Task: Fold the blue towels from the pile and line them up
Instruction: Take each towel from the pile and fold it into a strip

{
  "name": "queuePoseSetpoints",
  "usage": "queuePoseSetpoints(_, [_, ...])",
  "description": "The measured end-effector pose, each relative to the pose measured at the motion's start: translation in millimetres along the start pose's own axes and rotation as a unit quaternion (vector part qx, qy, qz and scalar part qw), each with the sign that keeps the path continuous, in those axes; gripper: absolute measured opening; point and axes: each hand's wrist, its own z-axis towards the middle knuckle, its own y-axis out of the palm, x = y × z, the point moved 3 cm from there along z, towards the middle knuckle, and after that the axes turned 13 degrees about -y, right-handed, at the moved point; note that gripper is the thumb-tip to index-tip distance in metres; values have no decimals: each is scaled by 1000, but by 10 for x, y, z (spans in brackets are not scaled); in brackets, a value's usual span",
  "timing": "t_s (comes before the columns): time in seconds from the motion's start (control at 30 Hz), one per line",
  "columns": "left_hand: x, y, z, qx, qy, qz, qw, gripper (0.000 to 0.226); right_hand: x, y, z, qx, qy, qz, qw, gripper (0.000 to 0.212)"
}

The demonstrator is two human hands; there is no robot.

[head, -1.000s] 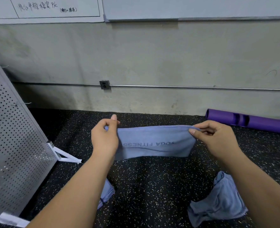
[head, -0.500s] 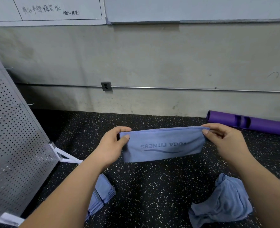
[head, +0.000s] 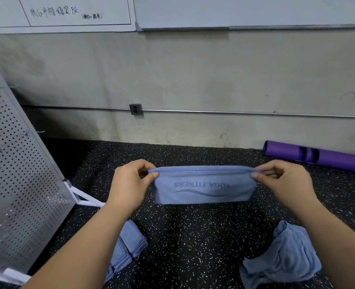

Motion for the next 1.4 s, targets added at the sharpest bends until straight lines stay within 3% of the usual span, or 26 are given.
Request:
queuePoseSetpoints(0.07, [-23,12,-2,-9,-2,16,1000,16,-51,51,-36,-40,-8,-45,998,14])
queuePoseSetpoints(0.2, [-47,5,23,3,3,17,1000,15,-106,-4,-10,71,-45,-1,996,13])
queuePoseSetpoints(0.3, [-51,5,31,5,0,22,1000,13,-98,122,-63,-49,-38,-103,993,18])
queuePoseSetpoints(0.43, [-59,1,31,13,-21,25,999,12,-146,65,-36,31,-35,-69,997,11])
queuePoseSetpoints(0.5, [-70,-6,36,21,-31,23,999,12,-134,115,-34,-37,-26,-110,993,14])
queuePoseSetpoints(0.57, [-67,3,41,19,-38,29,999,14,-108,123,-49,-37,-19,-127,991,14])
queuePoseSetpoints(0.63, [-61,12,41,22,-40,29,999,15,-111,66,-18,3,-5,-107,994,9])
queuePoseSetpoints(0.77, [-55,32,43,24,-34,49,998,17,-46,109,-14,-34,28,-78,996,12])
queuePoseSetpoints(0.9, [-69,49,49,1,-61,12,998,15,-72,120,-2,-13,17,42,999,9])
queuePoseSetpoints(1.07, [-54,58,63,3,-89,-51,995,9,-29,219,-32,-105,38,49,992,6])
queuePoseSetpoints(1.33, [101,214,26,-7,-120,-218,968,4,-273,304,-41,69,28,75,994,1])
queuePoseSetpoints(1.4, [174,227,-11,-3,-104,-218,970,3,-387,333,-63,101,15,72,992,4])
